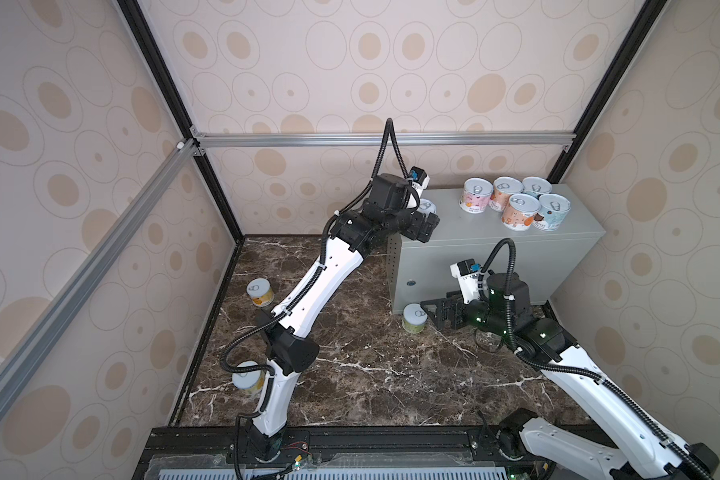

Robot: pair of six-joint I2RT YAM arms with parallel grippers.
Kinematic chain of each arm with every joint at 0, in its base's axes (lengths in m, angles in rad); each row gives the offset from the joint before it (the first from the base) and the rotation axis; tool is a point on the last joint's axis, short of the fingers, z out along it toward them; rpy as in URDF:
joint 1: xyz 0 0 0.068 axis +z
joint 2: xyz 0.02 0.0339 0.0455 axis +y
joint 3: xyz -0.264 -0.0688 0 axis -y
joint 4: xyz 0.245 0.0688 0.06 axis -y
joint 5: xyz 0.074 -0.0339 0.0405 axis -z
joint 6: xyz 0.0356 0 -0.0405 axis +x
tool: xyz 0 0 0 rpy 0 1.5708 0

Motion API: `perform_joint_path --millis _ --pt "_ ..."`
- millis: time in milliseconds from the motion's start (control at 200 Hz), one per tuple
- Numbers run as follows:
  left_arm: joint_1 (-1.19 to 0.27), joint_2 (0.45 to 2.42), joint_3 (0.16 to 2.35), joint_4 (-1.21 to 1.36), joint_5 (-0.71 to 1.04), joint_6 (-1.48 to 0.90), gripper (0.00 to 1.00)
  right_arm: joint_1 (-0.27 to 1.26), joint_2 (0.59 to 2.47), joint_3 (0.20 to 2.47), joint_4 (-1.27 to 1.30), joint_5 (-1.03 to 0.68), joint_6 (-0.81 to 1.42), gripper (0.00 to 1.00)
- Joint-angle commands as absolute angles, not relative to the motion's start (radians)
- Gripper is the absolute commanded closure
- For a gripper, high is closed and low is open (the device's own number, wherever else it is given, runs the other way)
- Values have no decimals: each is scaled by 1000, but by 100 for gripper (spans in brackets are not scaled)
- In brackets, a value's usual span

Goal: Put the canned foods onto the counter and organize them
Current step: 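Lower the pink can onto the cabinet top edge and open the left gripper, then raise the right gripper and grasp the pink can while the left draws back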

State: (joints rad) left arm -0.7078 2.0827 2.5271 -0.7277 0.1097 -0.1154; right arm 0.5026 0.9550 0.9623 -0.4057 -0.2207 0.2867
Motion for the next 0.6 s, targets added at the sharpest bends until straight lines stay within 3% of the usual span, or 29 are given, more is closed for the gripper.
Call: perform_joint_path --millis 0,155,595 --pt "-711 1987 2537 -717 101 -100 1 513 927 1007 -439 -184 272 1" --pt "-711 1873 2416 -677 90 -105 1 513 913 1048 -479 -148 267 1" --pt "-694 1405 1680 -382 -50 -131 1 514 980 1242 -586 -65 224 1"
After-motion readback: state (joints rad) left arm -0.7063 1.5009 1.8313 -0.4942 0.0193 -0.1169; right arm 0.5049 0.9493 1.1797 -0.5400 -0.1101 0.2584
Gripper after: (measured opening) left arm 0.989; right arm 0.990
